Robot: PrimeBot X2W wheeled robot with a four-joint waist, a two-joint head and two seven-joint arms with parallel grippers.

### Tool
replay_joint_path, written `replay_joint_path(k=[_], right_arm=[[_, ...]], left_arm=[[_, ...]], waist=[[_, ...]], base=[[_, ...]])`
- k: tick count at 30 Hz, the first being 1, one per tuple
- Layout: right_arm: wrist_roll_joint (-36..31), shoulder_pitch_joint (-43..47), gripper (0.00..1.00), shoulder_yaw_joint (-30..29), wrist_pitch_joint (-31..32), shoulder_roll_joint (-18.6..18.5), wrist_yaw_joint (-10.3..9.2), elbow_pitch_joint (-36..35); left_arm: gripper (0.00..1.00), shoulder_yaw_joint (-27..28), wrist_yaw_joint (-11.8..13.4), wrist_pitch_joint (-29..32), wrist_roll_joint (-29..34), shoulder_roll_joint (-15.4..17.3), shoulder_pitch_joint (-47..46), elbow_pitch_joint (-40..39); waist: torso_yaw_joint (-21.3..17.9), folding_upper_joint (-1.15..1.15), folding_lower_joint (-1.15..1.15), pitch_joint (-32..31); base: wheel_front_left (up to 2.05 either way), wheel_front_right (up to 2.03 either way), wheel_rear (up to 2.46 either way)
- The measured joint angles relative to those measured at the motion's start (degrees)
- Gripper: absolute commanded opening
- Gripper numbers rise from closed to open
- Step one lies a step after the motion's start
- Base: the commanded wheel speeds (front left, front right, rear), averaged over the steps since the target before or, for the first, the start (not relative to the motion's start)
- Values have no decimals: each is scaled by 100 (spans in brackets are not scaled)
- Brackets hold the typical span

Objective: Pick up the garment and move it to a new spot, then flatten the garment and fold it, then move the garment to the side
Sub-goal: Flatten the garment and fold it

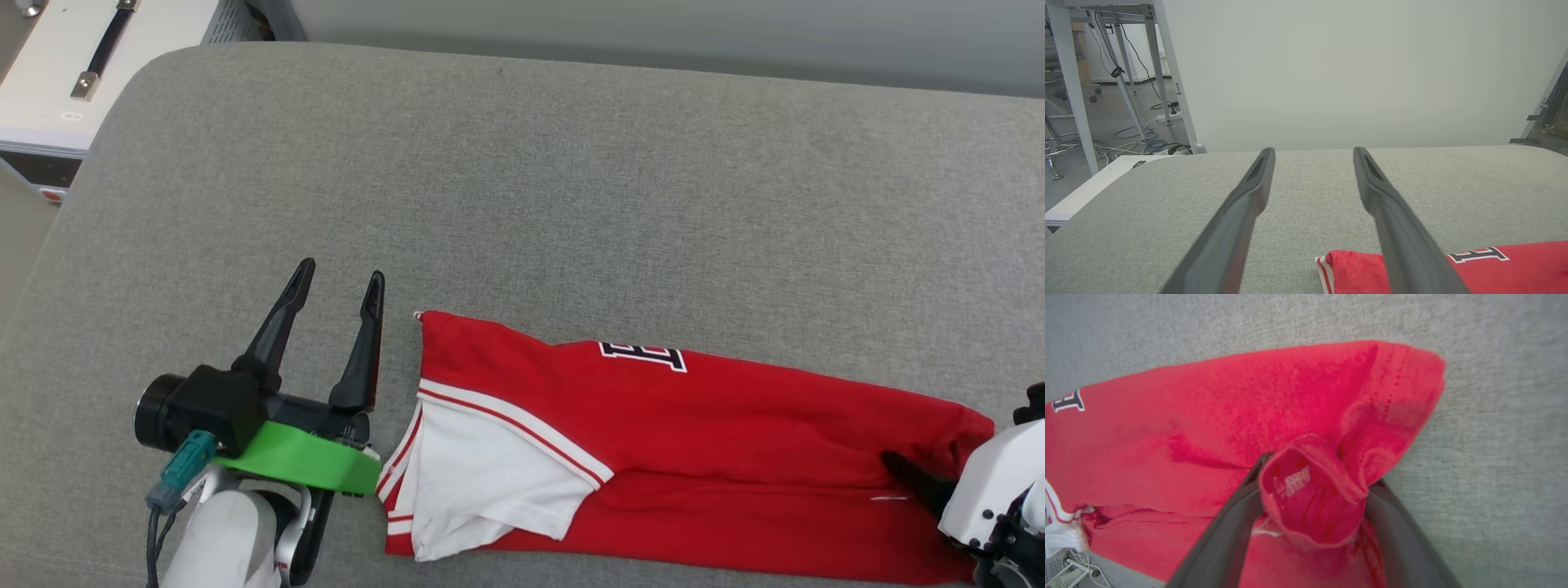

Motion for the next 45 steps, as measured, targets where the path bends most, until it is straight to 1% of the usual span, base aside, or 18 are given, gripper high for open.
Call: replay_joint_path(k=[1, 2, 4, 10, 17, 23, 26, 33, 35, 38, 45], right_arm=[[7, -3, 98, 30, -32, -1, 0, 30], [18, -7, 58, 51, -52, -1, 0, 55], [42, -23, 0, 102, -131, -5, 0, 124], [115, -24, 0, 190, -547, -76, 1, 336], [199, -24, 0, 197, -1039, -282, 12, 555], [193, -30, 0, 36, -1339, -620, 14, 753], [169, -58, 0, -155, -1448, -794, 13, 862], [-151, -79, 0, -595, -1649, -1239, 11, 1166], [-159, -79, 0, -630, -1663, -1243, 11, 1172], [-45, -42, 0, -619, -1651, -1148, 9, 1074], [76, 347, 0, -485, -1518, -1001, 5, 415]], left_arm=[[100, -2, 0, 0, -15, 2, 0, 4], [100, -4, 0, 0, -33, 5, 0, 8], [100, -11, 0, 0, -48, 13, 0, 14], [100, -12, 0, 0, -58, 27, 1, 36], [100, 8, 0, 0, -85, 45, 7, 59], [100, 5, 0, 0, -92, 46, 15, 67], [100, 4, 0, 0, -92, 46, 16, 67], [100, -33, 0, 0, -101, 44, 18, 122], [100, -41, 0, 0, -101, 40, 21, 138], [100, -44, 0, 0, -109, 33, 57, 162], [100, -46, 0, 0, -152, 26, 310, 198]], waist=[[-2, 0, 0, -15], [-4, 0, 0, -25], [-10, 0, 0, -48], [-23, 0, 0, -103], [-68, 0, 0, -208], [-133, 0, 0, -286], [-169, 0, 0, -308], [-210, 0, 0, -389], [-212, 0, 0, -430], [-216, 0, 0, -516], [-264, 0, 0, -765]], base=[[0, 0, 0], [0, 0, 0], [0, 0, 0], [0, 0, 0], [0, 0, 0], [0, 0, 0], [0, 0, 0], [0, 0, 0], [0, 0, 0], [0, 0, 0], [0, 0, 0]])
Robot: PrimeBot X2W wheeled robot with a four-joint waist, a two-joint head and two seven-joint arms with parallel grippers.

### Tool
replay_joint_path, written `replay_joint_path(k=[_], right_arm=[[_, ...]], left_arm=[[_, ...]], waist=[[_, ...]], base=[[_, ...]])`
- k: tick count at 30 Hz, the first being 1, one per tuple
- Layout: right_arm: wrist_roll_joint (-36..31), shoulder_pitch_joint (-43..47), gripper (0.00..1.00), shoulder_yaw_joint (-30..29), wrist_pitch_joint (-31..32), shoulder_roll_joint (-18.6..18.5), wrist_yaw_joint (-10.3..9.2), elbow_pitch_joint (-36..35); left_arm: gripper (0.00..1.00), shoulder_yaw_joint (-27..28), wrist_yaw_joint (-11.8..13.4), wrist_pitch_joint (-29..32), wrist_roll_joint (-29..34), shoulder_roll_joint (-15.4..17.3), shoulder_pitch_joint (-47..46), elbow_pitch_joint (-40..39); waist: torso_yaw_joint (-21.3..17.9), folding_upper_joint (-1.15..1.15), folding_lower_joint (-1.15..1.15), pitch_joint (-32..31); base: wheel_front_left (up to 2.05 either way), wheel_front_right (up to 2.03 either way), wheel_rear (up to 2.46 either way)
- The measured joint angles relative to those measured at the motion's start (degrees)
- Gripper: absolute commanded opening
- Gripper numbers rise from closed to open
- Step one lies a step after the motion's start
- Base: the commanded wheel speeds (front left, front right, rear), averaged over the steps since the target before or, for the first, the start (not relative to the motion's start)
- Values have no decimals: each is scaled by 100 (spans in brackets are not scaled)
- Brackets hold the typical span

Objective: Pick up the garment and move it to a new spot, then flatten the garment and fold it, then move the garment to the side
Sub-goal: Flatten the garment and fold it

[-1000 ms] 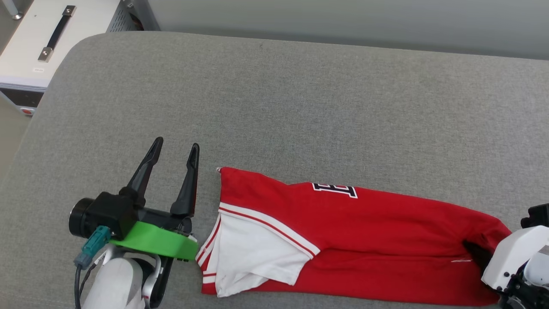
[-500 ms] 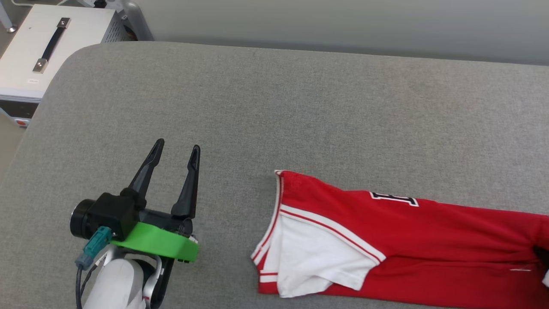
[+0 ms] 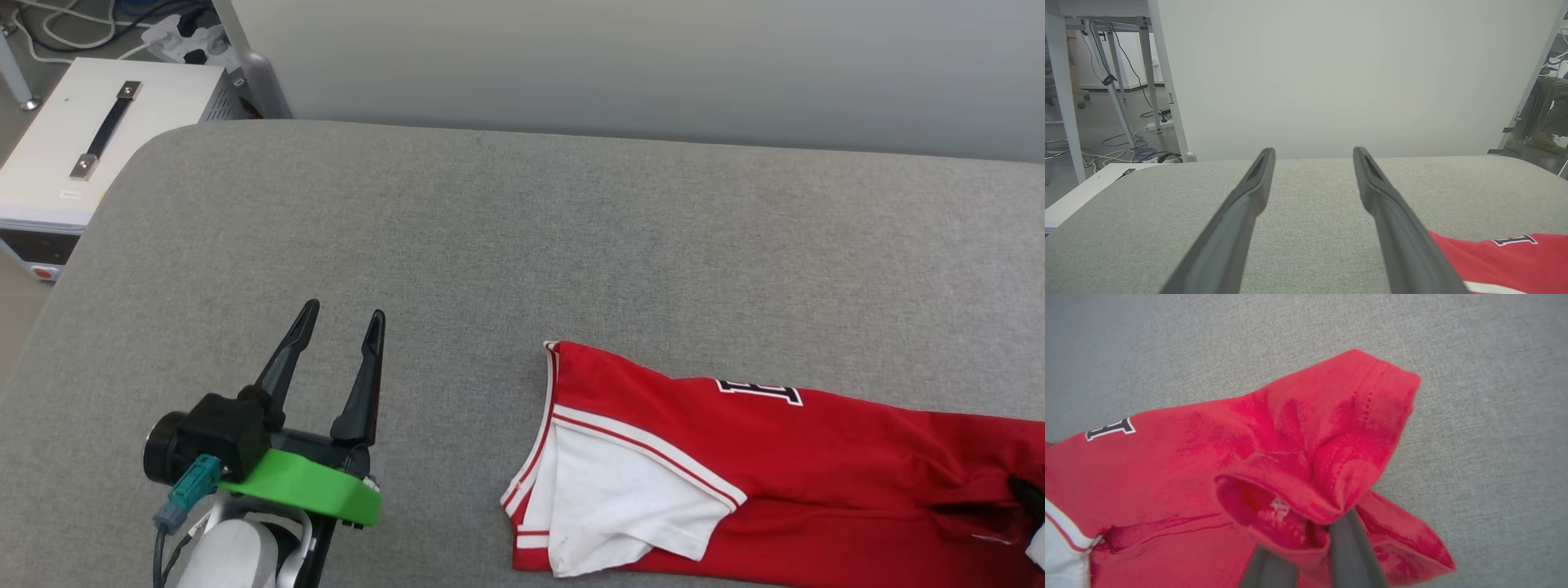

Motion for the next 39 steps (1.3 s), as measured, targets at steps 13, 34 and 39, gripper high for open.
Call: replay_joint_path(k=[13, 34, 39], right_arm=[[386, 461, 0, 591, 591, 818, 0, -1454], [1825, -66, 0, 2586, -408, 1650, -1, -815], [1974, -464, 0, 2995, -927, 1666, -1, -109]], left_arm=[[100, -10, 0, 0, -27, -38, 83, -4], [100, 8, 0, 0, -143, -54, 108, 13], [100, -9, 0, 1, -148, -77, 105, 24]], waist=[[-12, 0, 0, -164], [332, 0, 0, -233], [478, 0, 0, -188]], base=[[0, 0, 0], [0, 0, 0], [0, 0, 0]])
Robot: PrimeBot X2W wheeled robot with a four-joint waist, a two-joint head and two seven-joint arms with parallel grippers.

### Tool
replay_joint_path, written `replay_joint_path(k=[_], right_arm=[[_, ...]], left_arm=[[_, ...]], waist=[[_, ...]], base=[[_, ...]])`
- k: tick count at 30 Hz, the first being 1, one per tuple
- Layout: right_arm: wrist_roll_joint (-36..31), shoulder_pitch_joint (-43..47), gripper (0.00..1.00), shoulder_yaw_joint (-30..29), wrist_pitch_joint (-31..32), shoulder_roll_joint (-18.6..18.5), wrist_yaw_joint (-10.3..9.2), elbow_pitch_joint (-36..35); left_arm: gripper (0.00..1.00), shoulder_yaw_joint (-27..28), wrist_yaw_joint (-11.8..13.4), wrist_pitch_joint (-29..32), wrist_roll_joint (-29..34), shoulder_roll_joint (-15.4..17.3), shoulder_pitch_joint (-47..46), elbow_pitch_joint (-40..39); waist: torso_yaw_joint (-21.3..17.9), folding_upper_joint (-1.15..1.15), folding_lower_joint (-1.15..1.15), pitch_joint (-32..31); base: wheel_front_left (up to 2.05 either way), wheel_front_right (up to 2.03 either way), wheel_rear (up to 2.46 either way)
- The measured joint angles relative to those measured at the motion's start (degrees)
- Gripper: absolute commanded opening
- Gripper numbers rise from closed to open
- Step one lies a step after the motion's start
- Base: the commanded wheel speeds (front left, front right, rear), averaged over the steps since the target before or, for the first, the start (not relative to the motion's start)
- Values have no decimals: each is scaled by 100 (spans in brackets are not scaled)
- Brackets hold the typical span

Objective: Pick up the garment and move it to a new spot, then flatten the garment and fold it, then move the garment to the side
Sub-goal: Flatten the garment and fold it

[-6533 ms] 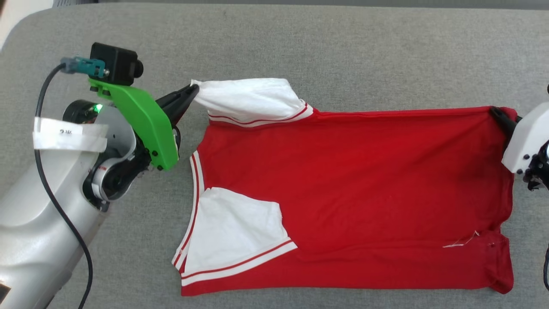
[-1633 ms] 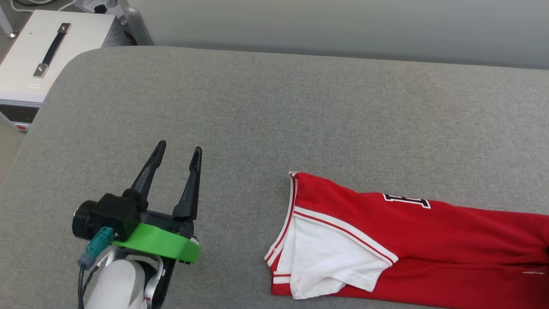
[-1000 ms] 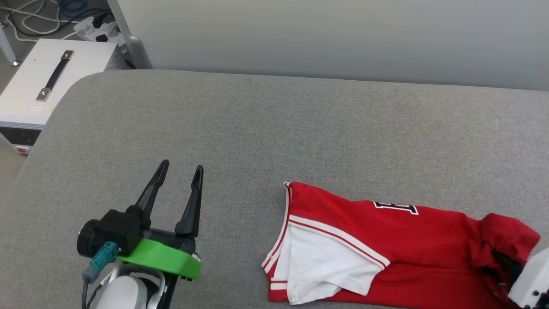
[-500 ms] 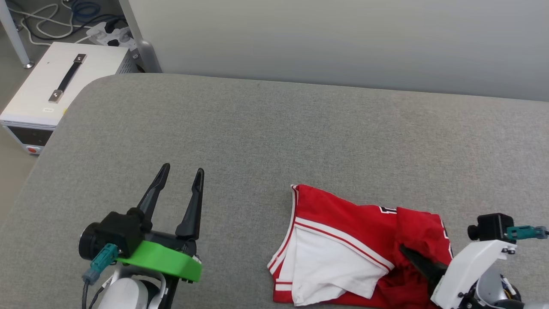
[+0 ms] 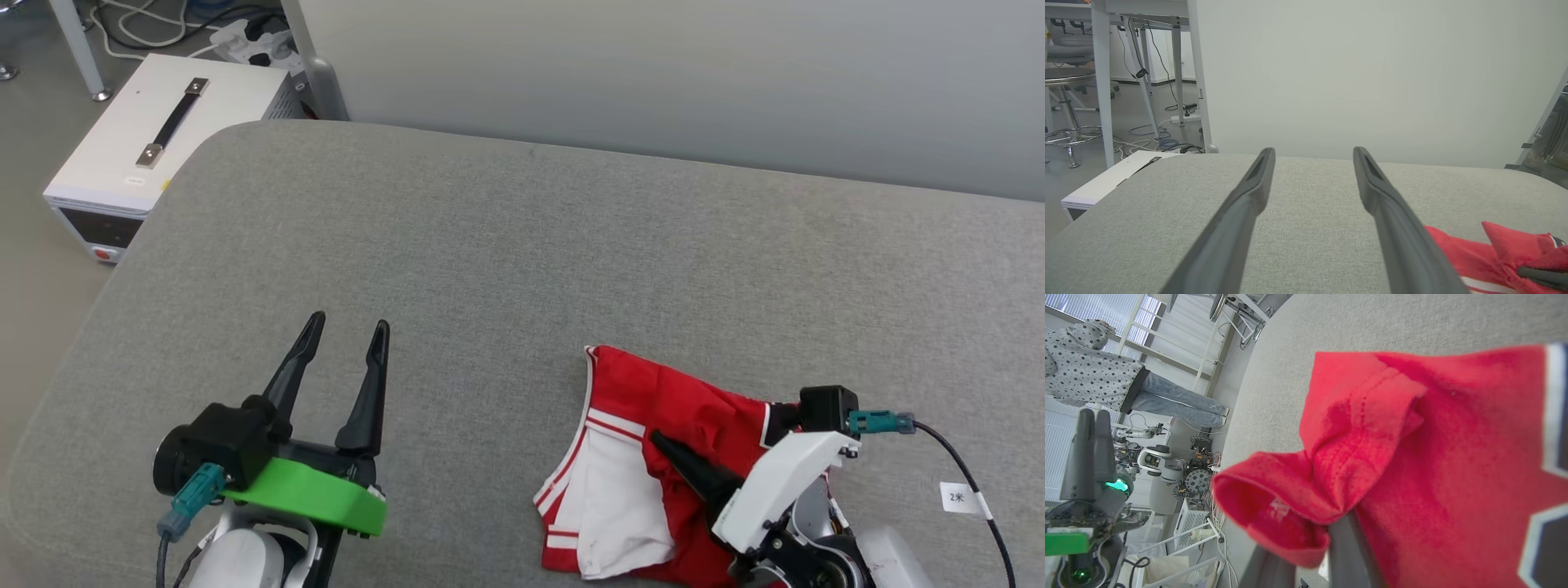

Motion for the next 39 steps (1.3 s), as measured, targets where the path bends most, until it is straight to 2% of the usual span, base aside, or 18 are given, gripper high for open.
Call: replay_joint_path(k=[8, 9, 10, 11, 15, 24, 31, 34, 36, 39], right_arm=[[13, -607, 0, 198, -638, 3, -1, 1152], [-11, -673, 8, 220, -675, 3, -1, 1311], [-85, -723, 39, 256, -736, 3, -1, 1424], [-110, -759, 100, 289, -784, 3, -1, 1502], [-69, -905, 100, 613, -833, -1, -1, 1618], [187, -1011, 100, 1288, -773, 5, -1, 1384], [204, -1104, 100, 1265, -591, 15, 0, 1115], [-207, -1279, 100, 1044, -476, 14, 0, 914], [-702, -1413, 100, 860, -371, -4, 0, 671], [-1472, -1553, 100, 694, -316, -274, 0, 247]], left_arm=[[100, 30, 0, -1, -9, -9, 1, 36], [100, 36, 0, -1, -9, -9, 0, 40], [100, 34, 0, -1, -9, -10, 0, 48], [100, 33, 0, -1, -9, -11, 0, 59], [100, 47, 0, -1, -9, -18, 1, 113], [100, 49, 0, -1, -10, -26, 9, 168], [100, 38, -1, -1, -10, -25, 76, 165], [100, 15, 0, -1, -10, -26, 107, 152], [100, 1, 0, -1, -10, -24, 113, 135], [100, -35, 0, -1, -10, -27, 132, 111]], waist=[[205, 0, 0, 59], [218, 0, 0, 68], [231, 0, 0, 74], [240, 0, 0, 75], [246, 0, 0, 51], [169, 0, 0, -104], [49, 0, 0, -240], [-36, 0, 0, -283], [-110, 0, 0, -307], [-225, 0, 0, -327]], base=[[0, 0, 0], [0, 0, 0], [0, 0, 0], [0, 0, 0], [0, 0, 0], [0, 0, 0], [0, 0, 0], [0, 0, 0], [0, 0, 0], [0, 0, 0]])
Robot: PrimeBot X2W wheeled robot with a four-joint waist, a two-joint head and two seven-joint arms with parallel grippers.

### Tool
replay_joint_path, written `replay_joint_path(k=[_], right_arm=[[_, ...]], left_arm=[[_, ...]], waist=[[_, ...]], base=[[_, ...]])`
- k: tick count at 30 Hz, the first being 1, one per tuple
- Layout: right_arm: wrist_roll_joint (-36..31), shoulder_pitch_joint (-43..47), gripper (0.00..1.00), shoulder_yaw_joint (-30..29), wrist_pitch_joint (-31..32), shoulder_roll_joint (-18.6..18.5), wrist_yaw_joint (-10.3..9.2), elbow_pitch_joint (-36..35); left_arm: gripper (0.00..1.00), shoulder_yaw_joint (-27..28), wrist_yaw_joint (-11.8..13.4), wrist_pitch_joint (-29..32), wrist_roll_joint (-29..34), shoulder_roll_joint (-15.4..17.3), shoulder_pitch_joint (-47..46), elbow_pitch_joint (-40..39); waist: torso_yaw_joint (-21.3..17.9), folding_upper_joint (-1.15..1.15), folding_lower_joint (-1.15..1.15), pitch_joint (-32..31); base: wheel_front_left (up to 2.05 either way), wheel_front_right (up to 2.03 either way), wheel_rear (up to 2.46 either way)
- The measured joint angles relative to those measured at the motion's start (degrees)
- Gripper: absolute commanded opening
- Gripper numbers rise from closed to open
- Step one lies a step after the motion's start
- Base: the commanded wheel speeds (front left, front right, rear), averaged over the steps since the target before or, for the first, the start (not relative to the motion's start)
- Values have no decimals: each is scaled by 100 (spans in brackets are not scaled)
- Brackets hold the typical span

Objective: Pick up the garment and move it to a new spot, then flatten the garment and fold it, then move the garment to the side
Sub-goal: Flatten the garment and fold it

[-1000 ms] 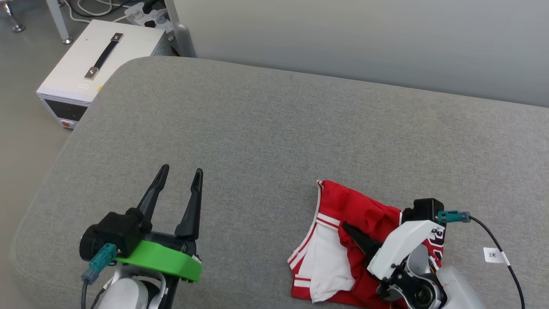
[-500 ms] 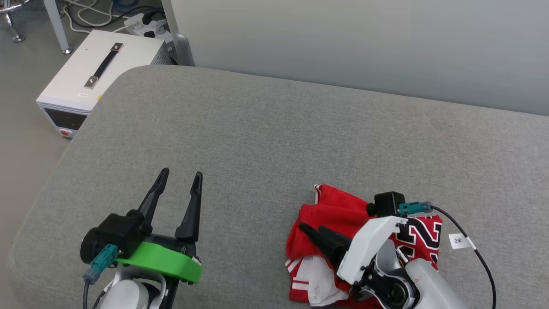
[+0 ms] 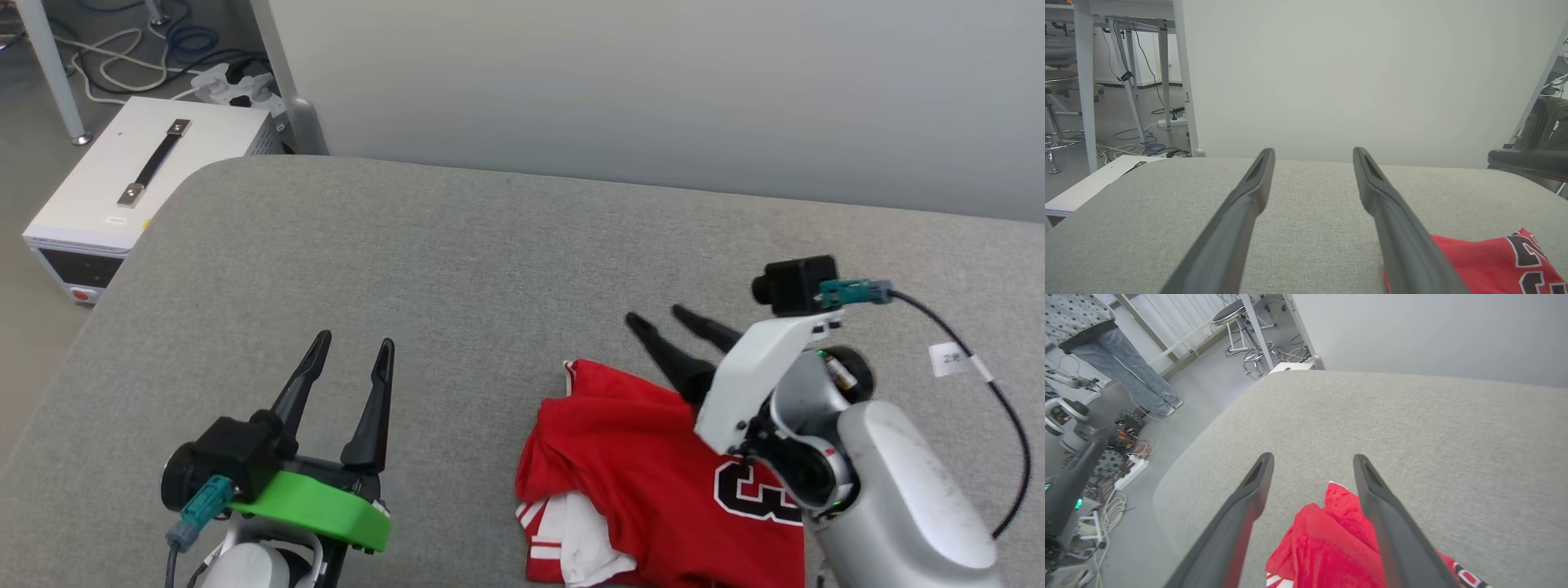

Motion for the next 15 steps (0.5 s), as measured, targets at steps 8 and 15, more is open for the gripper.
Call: replay_joint_path(k=[8, 15], right_arm=[[-1135, -59, 100, -296, -684, -1168, 0, -864], [-1808, 481, 100, -887, -1826, -1745, 1, -1224]], left_arm=[[100, -53, 0, 0, -41, -51, -9, -147], [100, -86, 0, 0, -92, -68, -12, -219]], waist=[[-270, 0, 0, 79], [-436, 0, 0, 208]], base=[[0, 0, 0], [0, 0, 0]])
